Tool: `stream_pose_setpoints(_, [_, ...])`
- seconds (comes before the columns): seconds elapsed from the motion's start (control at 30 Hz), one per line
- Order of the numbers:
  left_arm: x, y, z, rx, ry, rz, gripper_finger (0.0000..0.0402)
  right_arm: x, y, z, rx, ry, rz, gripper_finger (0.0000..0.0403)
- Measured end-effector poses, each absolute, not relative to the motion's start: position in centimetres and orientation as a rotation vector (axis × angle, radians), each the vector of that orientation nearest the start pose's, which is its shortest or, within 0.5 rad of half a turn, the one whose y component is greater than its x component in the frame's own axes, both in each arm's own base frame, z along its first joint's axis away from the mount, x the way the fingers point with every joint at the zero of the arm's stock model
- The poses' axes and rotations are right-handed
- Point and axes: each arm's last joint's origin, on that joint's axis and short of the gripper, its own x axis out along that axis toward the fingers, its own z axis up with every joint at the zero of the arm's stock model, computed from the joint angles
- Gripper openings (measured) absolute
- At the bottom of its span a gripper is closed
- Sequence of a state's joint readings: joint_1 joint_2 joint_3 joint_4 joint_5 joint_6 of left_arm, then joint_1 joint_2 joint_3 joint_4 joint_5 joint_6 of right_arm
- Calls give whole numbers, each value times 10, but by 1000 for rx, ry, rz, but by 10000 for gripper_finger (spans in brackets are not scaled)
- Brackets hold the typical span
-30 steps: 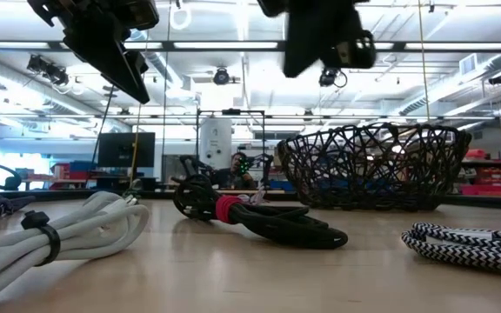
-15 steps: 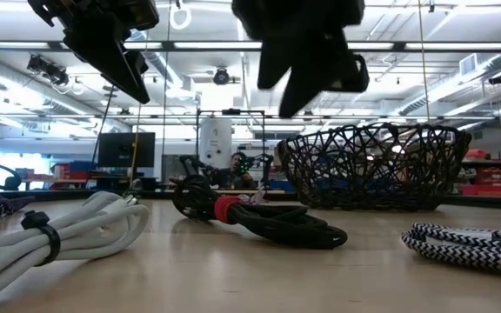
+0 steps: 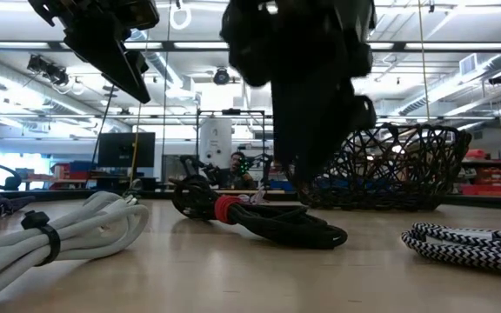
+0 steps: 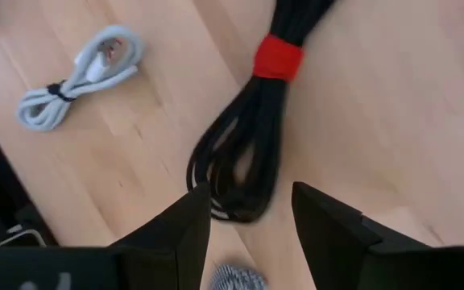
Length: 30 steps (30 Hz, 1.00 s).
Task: Pick and place USB-C Cables
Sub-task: Put the left black charger cable into the black wire basket
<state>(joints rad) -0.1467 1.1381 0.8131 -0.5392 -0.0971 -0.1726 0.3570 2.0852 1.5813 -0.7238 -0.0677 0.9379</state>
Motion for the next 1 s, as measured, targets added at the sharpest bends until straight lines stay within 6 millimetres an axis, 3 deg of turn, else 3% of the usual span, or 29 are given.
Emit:
stream_pose_setpoints(0.2, [222,-30,249,-57,855,28,194,403,155,160,639,1316,-202,181])
stream_pose_setpoints(0.5, [222,-30,249,-58,854,27,194,405,155,161,622,1290,-178,181])
stream_pose_setpoints(0.87, [222,-30,249,-65,848,30,194,409,158,145,630,1291,-137,181])
stream_pose_setpoints(1.0, [222,-30,249,-66,845,30,194,408,157,144,621,1292,-149,158])
